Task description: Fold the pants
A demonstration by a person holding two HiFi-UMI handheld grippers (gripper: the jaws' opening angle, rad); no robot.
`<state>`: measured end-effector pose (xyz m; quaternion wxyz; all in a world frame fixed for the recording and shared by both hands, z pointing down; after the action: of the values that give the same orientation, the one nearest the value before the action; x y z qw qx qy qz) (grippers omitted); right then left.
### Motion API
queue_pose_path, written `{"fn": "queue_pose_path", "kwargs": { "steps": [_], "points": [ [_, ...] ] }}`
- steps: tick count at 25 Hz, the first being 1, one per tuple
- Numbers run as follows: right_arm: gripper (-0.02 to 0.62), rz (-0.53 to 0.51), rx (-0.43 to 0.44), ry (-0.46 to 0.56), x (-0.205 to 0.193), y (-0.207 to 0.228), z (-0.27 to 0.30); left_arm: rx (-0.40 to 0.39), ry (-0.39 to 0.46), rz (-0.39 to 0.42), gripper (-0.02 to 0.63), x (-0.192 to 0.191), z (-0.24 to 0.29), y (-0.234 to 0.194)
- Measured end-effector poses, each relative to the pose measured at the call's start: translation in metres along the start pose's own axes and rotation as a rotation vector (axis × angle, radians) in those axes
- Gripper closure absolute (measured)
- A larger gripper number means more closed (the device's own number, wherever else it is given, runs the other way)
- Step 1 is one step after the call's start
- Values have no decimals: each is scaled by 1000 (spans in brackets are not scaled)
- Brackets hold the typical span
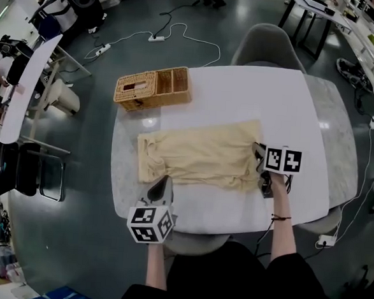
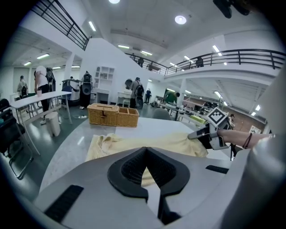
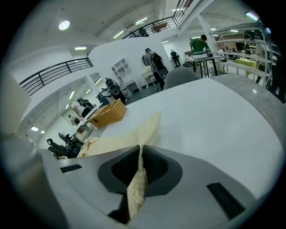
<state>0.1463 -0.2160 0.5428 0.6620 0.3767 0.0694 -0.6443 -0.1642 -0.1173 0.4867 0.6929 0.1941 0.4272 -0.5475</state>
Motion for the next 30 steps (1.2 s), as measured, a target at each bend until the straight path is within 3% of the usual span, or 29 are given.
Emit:
{"fn": "queue_pose_path", "kwargs": {
  "steps": [6, 16, 30],
  "points": [
    [569, -9, 2, 28, 9, -39, -15, -26, 9, -10, 598, -1, -14, -29],
    [569, 64, 25, 84, 11, -114, -19, -67, 24, -21, 598, -7, -39, -83],
    [569, -43, -43, 87, 8, -196, -16, -104, 41, -19, 598, -12, -63, -130]
  ]
}}
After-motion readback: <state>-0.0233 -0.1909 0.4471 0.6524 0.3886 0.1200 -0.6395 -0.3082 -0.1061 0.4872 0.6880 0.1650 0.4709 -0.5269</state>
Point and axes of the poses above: the fingertips, and each gripper's own axes: z forward along the fingers, y to its right, x out of its top, the point moved 3 cm from there along -z, backward along the fingers, and after that the axes turned 3 degrees about -y, right-handed, at the moved point
